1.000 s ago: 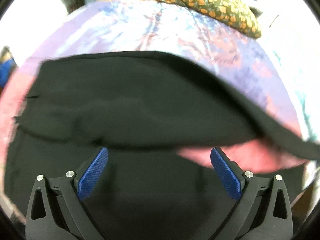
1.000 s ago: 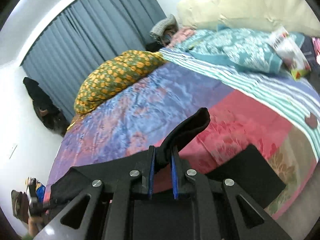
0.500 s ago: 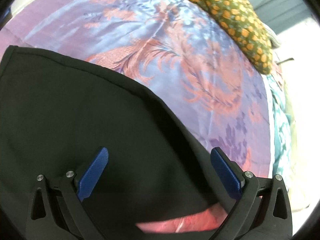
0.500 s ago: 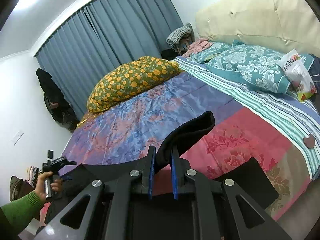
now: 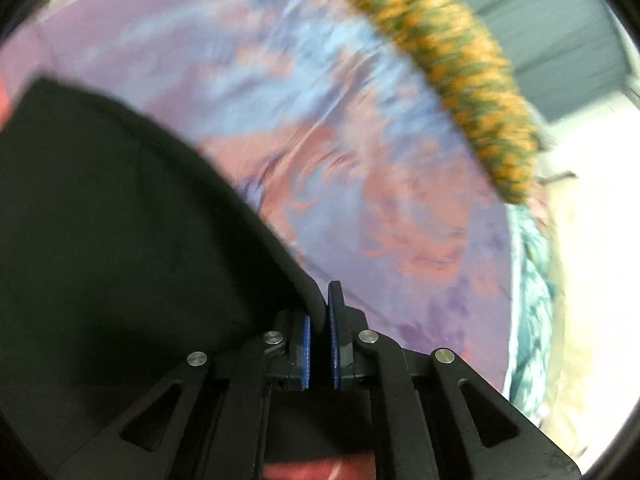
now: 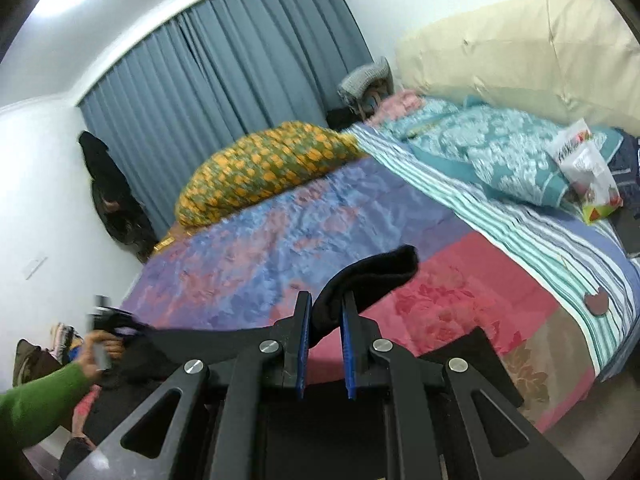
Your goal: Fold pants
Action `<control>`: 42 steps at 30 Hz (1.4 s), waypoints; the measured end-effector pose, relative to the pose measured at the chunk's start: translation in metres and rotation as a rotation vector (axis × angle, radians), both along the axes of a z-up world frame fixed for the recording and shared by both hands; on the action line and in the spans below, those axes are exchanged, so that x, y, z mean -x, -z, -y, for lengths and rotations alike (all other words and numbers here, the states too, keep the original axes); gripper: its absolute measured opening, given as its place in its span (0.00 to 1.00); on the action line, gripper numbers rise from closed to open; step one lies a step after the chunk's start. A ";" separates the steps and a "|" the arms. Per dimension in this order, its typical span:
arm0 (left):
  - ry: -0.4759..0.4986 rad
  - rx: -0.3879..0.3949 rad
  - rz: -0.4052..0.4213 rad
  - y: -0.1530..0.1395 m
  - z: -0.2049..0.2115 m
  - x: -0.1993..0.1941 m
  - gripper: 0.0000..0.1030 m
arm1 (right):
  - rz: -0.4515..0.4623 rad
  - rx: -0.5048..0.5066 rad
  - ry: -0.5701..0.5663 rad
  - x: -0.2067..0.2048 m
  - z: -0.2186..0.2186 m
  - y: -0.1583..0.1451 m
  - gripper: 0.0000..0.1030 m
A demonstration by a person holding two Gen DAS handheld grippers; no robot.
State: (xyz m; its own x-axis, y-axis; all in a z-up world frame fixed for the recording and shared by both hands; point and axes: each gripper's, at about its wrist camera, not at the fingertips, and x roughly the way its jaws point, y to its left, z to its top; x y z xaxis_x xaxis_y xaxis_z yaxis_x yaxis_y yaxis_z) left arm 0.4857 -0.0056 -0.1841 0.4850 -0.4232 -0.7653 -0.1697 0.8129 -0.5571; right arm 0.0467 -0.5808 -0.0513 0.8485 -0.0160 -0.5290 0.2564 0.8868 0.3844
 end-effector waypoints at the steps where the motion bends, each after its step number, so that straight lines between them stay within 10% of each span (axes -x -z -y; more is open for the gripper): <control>1: 0.022 -0.022 0.067 -0.025 -0.005 0.022 0.06 | -0.018 -0.015 0.003 -0.007 0.007 0.006 0.14; 6: 0.046 -0.076 0.248 -0.087 -0.038 0.156 0.07 | -0.064 -0.047 -0.014 -0.026 0.031 0.024 0.13; 12: 0.053 -0.126 0.025 0.005 -0.027 0.264 0.08 | -0.309 0.034 -0.044 -0.026 0.059 0.088 0.13; 16: 0.047 -0.103 -0.042 0.030 -0.019 0.275 0.08 | -0.526 0.049 -0.034 -0.020 0.076 0.137 0.13; 23: 0.129 -0.169 -0.034 0.028 0.008 0.274 0.08 | -0.618 0.000 0.050 0.000 0.106 0.156 0.13; 42: 0.162 -0.278 -0.064 0.038 0.014 0.290 0.04 | -0.696 0.154 0.042 -0.004 0.088 0.156 0.13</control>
State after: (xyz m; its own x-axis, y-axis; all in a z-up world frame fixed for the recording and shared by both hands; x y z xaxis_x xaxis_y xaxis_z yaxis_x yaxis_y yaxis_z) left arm 0.1957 -0.0198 -0.2224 0.3753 -0.2614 -0.8893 -0.0529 0.9518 -0.3021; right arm 0.0509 -0.6684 -0.2076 0.3116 -0.1593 -0.9368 0.4314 0.9021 -0.0099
